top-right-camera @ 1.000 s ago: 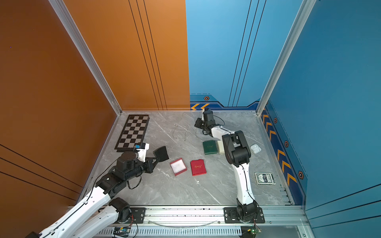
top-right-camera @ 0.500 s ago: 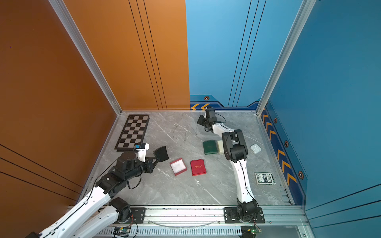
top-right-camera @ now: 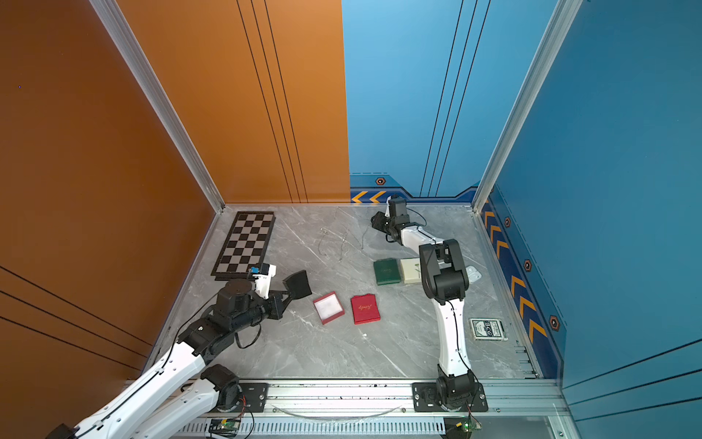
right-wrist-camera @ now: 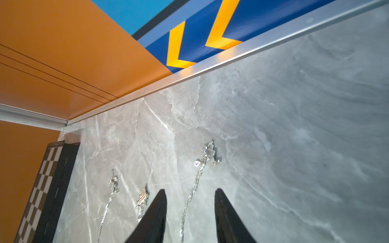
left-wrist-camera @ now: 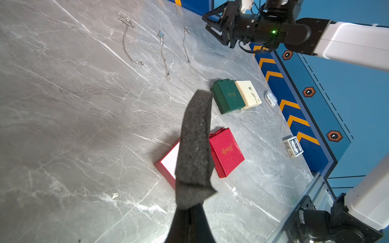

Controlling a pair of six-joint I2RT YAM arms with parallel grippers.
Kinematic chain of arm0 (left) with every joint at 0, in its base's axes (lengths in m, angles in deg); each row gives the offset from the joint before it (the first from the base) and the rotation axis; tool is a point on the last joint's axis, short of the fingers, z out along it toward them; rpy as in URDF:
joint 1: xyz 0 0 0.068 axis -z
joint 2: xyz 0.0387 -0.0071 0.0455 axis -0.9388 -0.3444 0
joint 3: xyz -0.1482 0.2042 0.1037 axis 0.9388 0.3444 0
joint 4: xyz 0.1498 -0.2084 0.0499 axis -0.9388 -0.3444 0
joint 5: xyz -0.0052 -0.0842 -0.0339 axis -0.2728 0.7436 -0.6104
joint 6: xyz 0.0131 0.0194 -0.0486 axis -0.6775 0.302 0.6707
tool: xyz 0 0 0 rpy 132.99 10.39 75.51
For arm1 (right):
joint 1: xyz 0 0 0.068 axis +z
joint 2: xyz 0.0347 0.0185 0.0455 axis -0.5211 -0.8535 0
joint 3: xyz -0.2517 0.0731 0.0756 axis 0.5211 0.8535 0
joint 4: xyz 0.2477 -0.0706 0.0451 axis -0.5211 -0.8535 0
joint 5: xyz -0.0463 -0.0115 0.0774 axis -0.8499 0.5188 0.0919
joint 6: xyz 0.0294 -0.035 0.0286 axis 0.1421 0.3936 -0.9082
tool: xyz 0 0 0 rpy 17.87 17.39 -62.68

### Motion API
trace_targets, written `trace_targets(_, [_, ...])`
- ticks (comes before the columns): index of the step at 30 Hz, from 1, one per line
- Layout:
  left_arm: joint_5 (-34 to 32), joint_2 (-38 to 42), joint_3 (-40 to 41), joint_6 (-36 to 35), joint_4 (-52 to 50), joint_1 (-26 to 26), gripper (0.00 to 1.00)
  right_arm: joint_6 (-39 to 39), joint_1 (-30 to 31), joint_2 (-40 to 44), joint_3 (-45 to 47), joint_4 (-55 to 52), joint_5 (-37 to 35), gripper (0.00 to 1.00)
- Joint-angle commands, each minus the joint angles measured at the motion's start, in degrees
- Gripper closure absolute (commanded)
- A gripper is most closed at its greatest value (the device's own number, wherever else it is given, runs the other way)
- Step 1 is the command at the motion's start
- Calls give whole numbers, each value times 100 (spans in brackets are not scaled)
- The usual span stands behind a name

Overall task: Take the necklace out of the lift-off lid jewelry box
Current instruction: Place the necklace at the center of the board.

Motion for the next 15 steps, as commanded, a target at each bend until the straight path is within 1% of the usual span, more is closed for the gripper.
trace_targets(1, [81, -116, -103, 77, 285, 16, 100, 69, 76, 973, 620, 115, 431, 58])
trace_targets(4, [99, -331, -100, 112, 535, 77, 100, 59, 253, 1672, 1253, 49, 765, 55])
trace_targets(8, [145, -667, -33, 251, 1050, 147, 100, -107, 601, 2426, 2118, 307, 1204, 50])
trace_targets(12, [195, -1055, 31, 418, 1603, 219, 100, -683, 999, 2996, 3110, 1271, 1681, 40])
trace_targets(15, [213, -1291, 37, 516, 1900, 316, 100, -949, 1281, 3274, 3596, 1699, 1874, 36])
